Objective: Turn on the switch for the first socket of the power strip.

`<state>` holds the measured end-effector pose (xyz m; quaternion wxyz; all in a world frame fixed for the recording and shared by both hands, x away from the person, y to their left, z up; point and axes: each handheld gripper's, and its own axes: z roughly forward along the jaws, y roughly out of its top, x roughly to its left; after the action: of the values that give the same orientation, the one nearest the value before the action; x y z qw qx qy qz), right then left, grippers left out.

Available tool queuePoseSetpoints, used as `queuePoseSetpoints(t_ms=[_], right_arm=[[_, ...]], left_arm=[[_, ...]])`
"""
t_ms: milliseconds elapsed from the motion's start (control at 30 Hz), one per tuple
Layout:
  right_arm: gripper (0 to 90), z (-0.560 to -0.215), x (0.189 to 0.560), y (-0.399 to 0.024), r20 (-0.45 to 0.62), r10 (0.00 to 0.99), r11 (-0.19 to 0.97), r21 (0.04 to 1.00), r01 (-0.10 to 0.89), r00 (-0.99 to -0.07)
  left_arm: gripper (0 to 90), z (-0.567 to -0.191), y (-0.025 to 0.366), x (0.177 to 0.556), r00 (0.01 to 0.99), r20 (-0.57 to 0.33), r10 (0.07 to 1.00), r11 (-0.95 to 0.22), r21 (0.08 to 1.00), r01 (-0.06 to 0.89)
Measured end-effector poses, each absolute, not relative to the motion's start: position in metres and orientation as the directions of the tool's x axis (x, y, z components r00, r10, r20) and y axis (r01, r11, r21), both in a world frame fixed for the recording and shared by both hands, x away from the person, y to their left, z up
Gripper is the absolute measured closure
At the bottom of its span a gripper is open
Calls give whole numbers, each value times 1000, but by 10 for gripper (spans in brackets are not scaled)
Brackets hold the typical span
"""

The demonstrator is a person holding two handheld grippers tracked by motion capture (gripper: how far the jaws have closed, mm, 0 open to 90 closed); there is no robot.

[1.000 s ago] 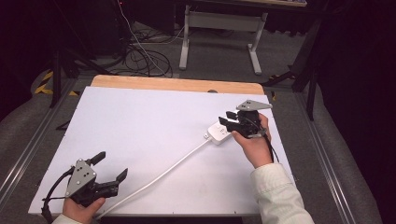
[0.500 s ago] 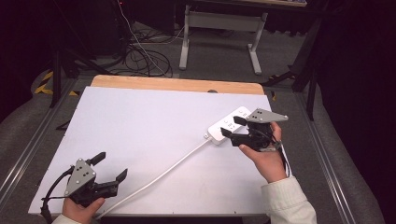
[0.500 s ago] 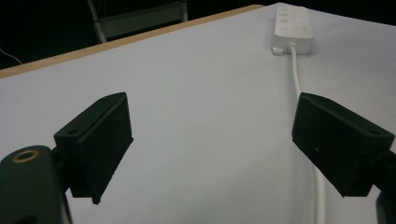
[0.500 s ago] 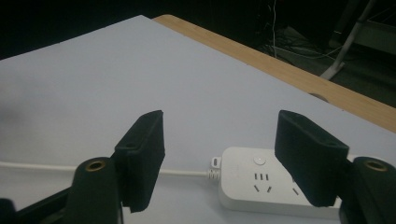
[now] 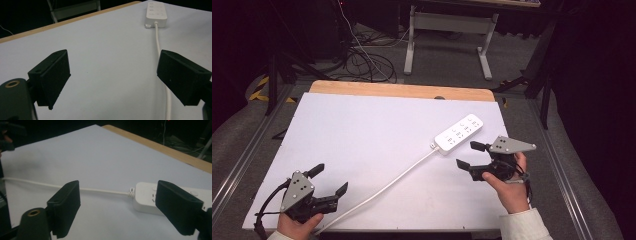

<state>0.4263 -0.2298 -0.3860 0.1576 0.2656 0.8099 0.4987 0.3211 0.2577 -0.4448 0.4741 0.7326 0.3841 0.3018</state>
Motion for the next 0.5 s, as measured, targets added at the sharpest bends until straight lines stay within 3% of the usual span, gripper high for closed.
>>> queuePoseSetpoints(t_ms=[233,500], right_arm=[[178,-406,414,-245,32,574,321,911,261,-819],[155,-443,401,-252,40,563,367,883,293,-825]], left_arm=[[120,-445,258,321,520,78,851,-251,929,271],[120,-444,259,320,520,77,851,-250,929,272]])
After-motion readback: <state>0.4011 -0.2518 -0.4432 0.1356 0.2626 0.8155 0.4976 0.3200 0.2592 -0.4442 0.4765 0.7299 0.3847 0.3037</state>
